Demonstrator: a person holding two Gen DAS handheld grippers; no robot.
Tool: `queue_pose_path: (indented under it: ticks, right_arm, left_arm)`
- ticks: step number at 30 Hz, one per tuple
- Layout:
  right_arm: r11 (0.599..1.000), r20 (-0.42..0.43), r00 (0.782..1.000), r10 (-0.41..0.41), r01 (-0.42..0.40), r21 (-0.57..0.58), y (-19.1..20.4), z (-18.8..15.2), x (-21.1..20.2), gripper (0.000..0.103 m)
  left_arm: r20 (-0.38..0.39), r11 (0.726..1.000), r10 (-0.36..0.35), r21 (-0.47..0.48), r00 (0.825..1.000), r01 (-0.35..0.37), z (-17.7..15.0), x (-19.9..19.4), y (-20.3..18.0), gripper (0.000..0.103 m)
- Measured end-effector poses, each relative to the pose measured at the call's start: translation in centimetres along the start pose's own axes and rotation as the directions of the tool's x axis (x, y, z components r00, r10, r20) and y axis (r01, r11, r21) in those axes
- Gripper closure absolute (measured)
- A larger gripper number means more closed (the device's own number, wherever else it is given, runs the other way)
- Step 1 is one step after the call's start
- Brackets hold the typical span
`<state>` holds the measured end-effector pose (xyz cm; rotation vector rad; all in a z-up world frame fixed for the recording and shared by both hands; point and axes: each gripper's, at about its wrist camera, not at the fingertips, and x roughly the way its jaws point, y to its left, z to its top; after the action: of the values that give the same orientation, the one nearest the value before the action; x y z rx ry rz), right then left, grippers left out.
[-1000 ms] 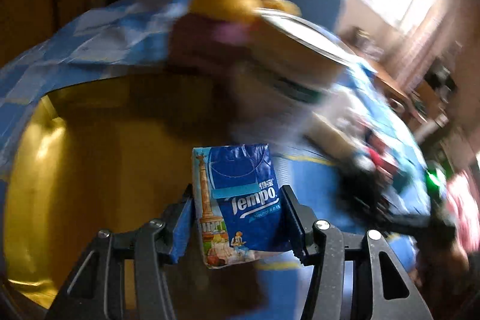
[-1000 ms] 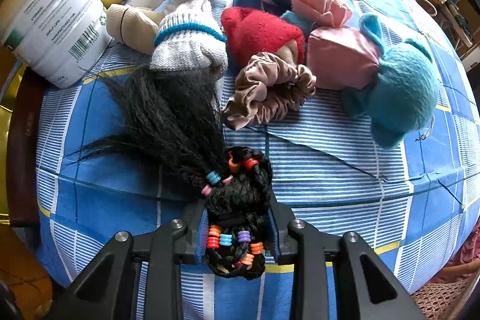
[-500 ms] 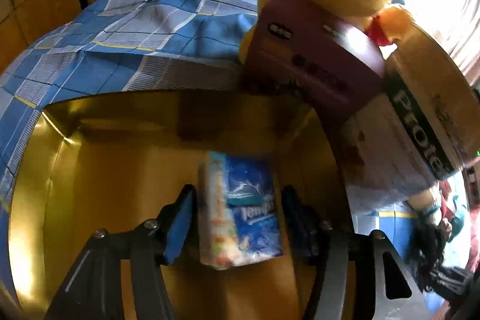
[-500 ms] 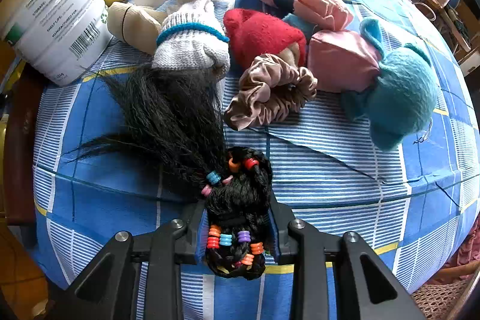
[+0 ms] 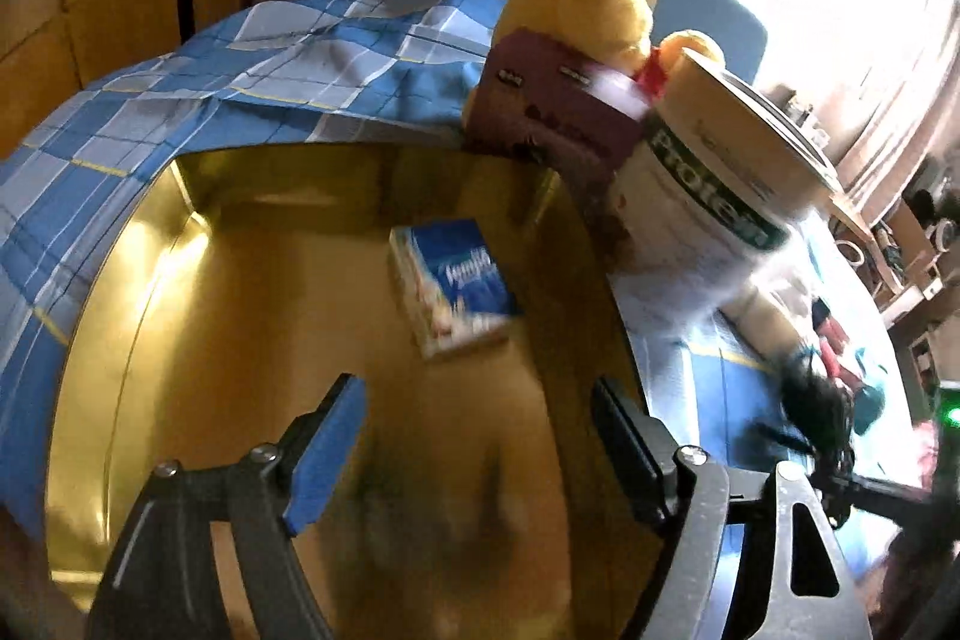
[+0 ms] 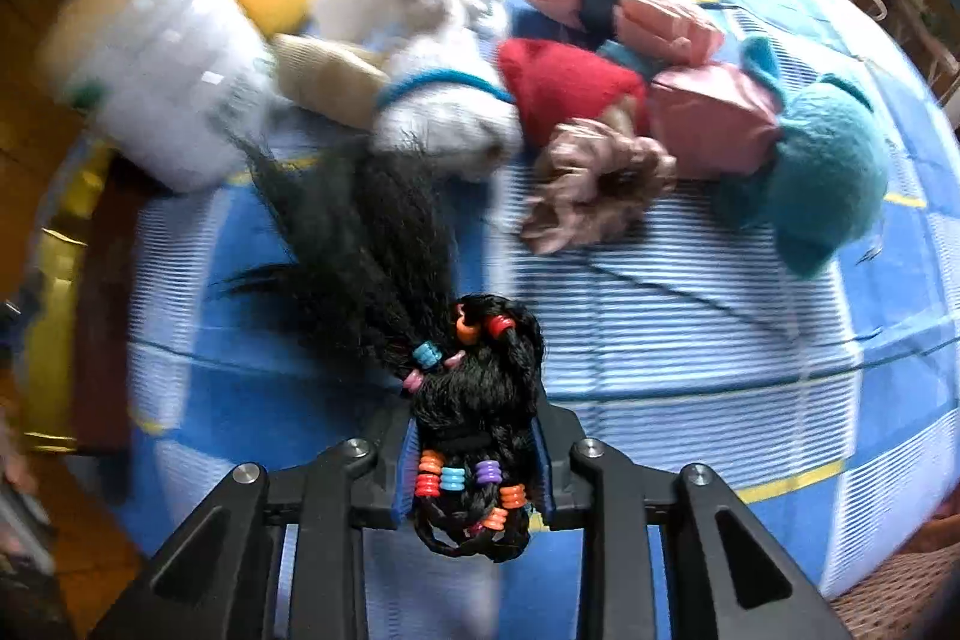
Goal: Organize soft objects
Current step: 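Lower the tissue pack into the gold tray and open the left tool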
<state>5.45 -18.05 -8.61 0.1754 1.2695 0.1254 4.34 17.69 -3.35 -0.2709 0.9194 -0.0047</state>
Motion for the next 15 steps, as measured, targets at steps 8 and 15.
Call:
queue_pose_path:
  ticks: [8,15]
  right_arm:
    - [0.958,0.164,0.957,0.239,-0.260,0.120,-0.1,0.4,-5.5,0.075]
    - [0.965,0.235,0.963,0.134,-0.181,0.189,-0.5,6.0,-7.4,0.075]
  left_arm:
    - [0.011,1.000,-0.002,0.029,1.000,0.001,-2.1,-2.3,0.0,0.023]
    - [0.043,0.999,0.003,0.034,0.999,-0.005,-2.7,-3.8,0.4,0.023]
